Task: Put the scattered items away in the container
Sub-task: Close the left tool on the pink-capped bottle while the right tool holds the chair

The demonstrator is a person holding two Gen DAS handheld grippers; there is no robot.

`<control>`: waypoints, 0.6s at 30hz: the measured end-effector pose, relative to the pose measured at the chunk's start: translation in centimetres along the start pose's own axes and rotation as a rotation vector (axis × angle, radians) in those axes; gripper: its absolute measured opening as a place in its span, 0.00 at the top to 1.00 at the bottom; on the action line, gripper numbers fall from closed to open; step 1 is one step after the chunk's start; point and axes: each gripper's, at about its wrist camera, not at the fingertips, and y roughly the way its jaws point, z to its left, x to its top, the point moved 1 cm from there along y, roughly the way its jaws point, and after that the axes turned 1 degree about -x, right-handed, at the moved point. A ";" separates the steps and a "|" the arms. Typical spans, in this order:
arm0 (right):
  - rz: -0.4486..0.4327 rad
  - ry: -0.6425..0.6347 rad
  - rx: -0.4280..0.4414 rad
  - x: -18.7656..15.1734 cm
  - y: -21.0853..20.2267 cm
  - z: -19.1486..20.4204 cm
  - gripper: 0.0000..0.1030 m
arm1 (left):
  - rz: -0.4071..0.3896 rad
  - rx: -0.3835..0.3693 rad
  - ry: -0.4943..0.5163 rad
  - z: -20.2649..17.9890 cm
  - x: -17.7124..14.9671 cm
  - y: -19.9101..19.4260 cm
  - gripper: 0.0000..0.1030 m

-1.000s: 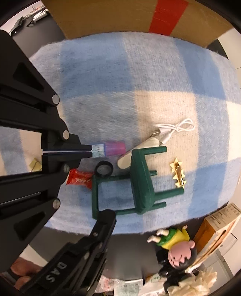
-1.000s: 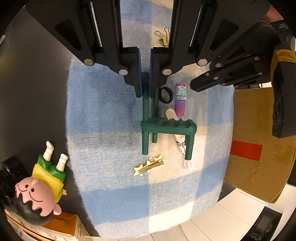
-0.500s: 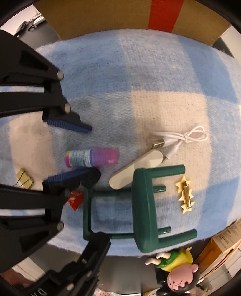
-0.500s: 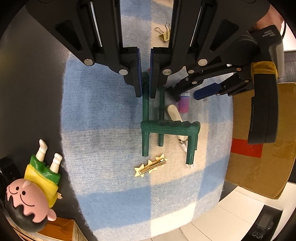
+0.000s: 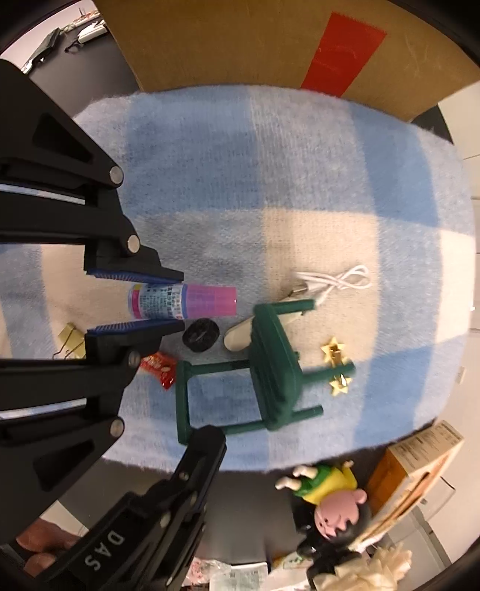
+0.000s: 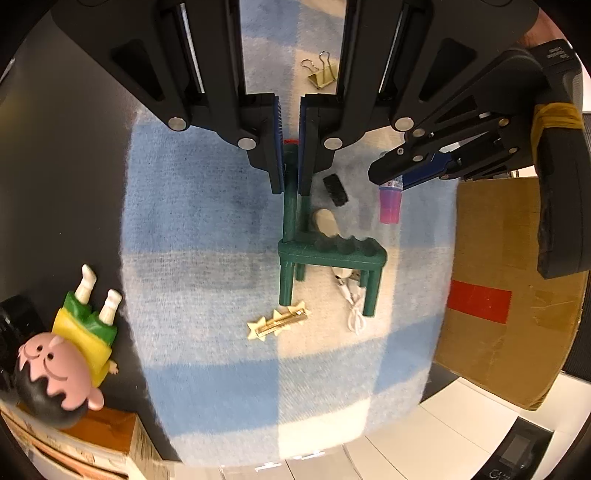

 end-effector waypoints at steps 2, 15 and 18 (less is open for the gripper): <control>-0.012 -0.008 0.003 0.1 -0.6 0.3 0.95 | -0.018 -0.006 0.000 0.3 -0.2 -0.9 0.82; -0.046 0.039 -0.025 -1.1 -2.4 0.4 0.87 | -0.062 -0.022 -0.031 0.4 -2.4 -3.7 0.82; -0.076 0.130 -0.046 -1.4 -2.3 -2.0 0.18 | -0.052 -0.021 -0.034 0.6 -3.0 -3.3 0.82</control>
